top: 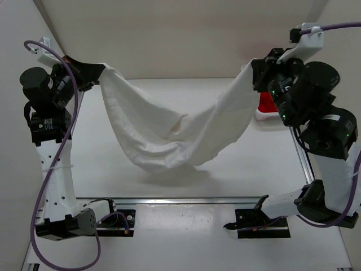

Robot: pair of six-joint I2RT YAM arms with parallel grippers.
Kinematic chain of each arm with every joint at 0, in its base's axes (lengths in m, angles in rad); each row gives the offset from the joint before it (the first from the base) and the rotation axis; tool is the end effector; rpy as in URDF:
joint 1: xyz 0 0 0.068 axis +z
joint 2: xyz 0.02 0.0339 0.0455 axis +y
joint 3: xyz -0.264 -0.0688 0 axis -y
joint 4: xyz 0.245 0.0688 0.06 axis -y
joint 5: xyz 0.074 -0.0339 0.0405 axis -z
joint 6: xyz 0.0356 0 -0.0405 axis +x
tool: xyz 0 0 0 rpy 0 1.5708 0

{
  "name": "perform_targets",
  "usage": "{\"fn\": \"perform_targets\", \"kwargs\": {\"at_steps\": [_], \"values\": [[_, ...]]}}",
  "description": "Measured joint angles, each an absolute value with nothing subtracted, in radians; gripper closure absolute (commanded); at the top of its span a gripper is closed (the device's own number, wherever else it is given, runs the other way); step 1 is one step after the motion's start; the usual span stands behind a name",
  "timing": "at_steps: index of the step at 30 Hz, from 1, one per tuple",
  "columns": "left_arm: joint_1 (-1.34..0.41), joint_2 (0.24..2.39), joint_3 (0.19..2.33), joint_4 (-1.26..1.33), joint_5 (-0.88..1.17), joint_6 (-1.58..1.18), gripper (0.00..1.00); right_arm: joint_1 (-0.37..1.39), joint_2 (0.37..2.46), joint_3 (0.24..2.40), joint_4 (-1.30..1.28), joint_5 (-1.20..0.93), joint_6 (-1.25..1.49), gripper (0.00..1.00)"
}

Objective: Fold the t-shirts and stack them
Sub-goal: Flatten out the tshirt

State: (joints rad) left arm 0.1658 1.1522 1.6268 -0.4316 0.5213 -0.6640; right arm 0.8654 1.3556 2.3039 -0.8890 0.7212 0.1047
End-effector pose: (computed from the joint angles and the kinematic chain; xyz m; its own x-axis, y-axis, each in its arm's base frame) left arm 0.2080 0.0168 0.5245 -0.1808 -0.5721 -0.8000 0.2999 0.7426 -0.5988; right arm 0.1205 0.1053 0.6114 0.0231 0.1482 -0.9887 -0.1477 0.9786 0.1432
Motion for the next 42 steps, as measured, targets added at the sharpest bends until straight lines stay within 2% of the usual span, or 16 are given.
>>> {"fn": "perform_targets", "kwargs": {"at_steps": [3,7,9,10,12,15,17,19,21,22,23,26,28,32,36,42], "values": [[0.19,1.202,1.557,-0.394,0.549,-0.671,1.0,0.773,1.338,2.197,-0.886,0.667,0.105,1.0],[0.137,1.376,1.47,-0.408,0.46,-0.636,1.0,0.526,1.235,1.755,-0.756,0.472,0.141,1.0],[0.082,1.514,1.487,-0.431,0.394,-0.609,0.95,0.437,1.219,1.576,-0.738,0.375,0.164,1.0],[0.058,1.581,1.515,-0.443,0.376,-0.6,0.9,0.387,1.225,1.498,-0.726,0.318,0.175,1.0],[-0.005,1.792,1.67,-0.507,0.321,-0.575,0.8,0.319,1.256,1.406,-0.709,0.235,0.192,1.0],[-0.081,2.117,2.027,-0.635,0.268,-0.538,0.55,0.266,1.324,1.382,-0.691,0.178,0.207,1.0],[-0.114,2.263,2.226,-0.695,0.239,-0.519,0.51,0.261,1.351,1.384,-0.662,0.156,0.211,1.0],[-0.142,2.303,2.283,-0.745,0.216,-0.497,0.53,0.255,1.357,1.374,-0.628,0.139,0.214,1.0],[-0.162,2.203,2.104,-0.695,0.203,-0.482,0.49,0.25,1.345,1.341,-0.588,0.122,0.221,1.0],[-0.169,2.057,1.855,-0.634,0.194,-0.482,0.54,0.24,1.332,1.311,-0.567,0.108,0.227,1.0],[-0.17,1.996,1.767,-0.632,0.194,-0.483,0.55,0.233,1.322,1.289,-0.558,0.098,0.233,1.0],[-0.16,1.622,1.25,-0.483,0.191,-0.516,0.62,0.22,1.275,1.182,-0.514,0.079,0.245,1.0],[-0.149,1.374,0.991,-0.469,0.178,-0.527,0.64,0.231,1.25,1.124,-0.513,0.071,0.249,1.0],[-0.176,1.11,0.73,-0.43,0.138,-0.543,0.58,0.283,1.201,1.025,-0.483,0.054,0.268,1.0],[-0.247,0.985,0.552,-0.461,0.088,-0.576,0.54,0.331,1.143,0.958,-0.466,0.039,0.293,1.0],[-0.29,0.895,0.472,-0.53,-0.014,-0.614,0.47,0.384,1.065,0.867,-0.407,0.031,0.333,1.0]]}}
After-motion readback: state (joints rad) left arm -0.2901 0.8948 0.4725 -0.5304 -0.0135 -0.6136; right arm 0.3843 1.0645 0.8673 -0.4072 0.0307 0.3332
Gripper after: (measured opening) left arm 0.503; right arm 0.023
